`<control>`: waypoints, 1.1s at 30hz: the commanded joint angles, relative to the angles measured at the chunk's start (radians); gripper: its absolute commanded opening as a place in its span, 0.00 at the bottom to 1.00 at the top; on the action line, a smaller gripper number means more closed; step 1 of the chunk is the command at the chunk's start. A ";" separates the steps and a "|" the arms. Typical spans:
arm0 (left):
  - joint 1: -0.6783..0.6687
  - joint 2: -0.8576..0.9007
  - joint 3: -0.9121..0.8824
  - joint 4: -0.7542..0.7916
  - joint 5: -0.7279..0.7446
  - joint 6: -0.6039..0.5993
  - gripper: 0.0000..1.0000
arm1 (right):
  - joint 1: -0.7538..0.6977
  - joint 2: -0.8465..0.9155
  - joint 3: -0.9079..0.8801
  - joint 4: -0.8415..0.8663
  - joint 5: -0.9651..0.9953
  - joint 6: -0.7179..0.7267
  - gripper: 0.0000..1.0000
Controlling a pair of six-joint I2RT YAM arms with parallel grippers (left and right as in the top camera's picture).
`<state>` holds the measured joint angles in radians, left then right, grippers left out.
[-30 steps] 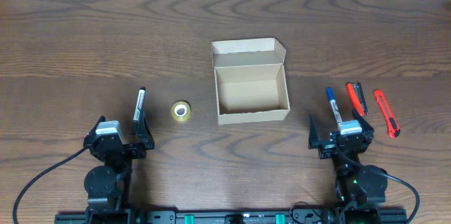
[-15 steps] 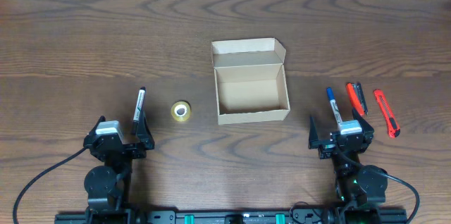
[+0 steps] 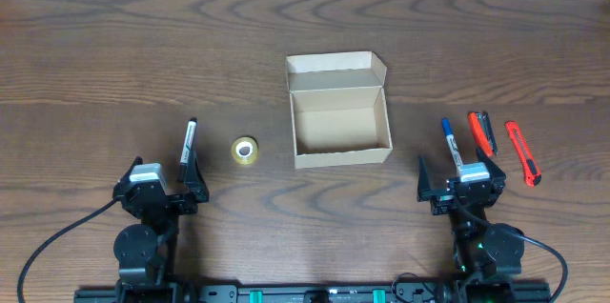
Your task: Pack container
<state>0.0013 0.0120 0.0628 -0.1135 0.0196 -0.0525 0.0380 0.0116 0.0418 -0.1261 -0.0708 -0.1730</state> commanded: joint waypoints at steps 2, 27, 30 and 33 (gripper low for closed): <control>-0.002 -0.008 -0.034 -0.013 0.006 -0.008 0.95 | -0.006 -0.006 -0.008 0.010 -0.011 0.014 0.99; -0.002 -0.008 -0.034 -0.013 -0.004 -0.007 0.95 | -0.162 0.823 0.848 -0.560 -0.281 0.146 0.99; -0.002 -0.008 -0.034 -0.013 -0.004 -0.008 0.95 | -0.162 0.982 1.054 -0.789 -0.307 0.031 0.99; -0.002 -0.008 -0.034 -0.013 -0.004 -0.008 0.95 | -0.162 1.112 1.213 -0.970 -0.303 -0.044 0.99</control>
<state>0.0013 0.0109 0.0612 -0.1104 0.0189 -0.0528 -0.1150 1.0435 1.1316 -1.0218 -0.3286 -0.0753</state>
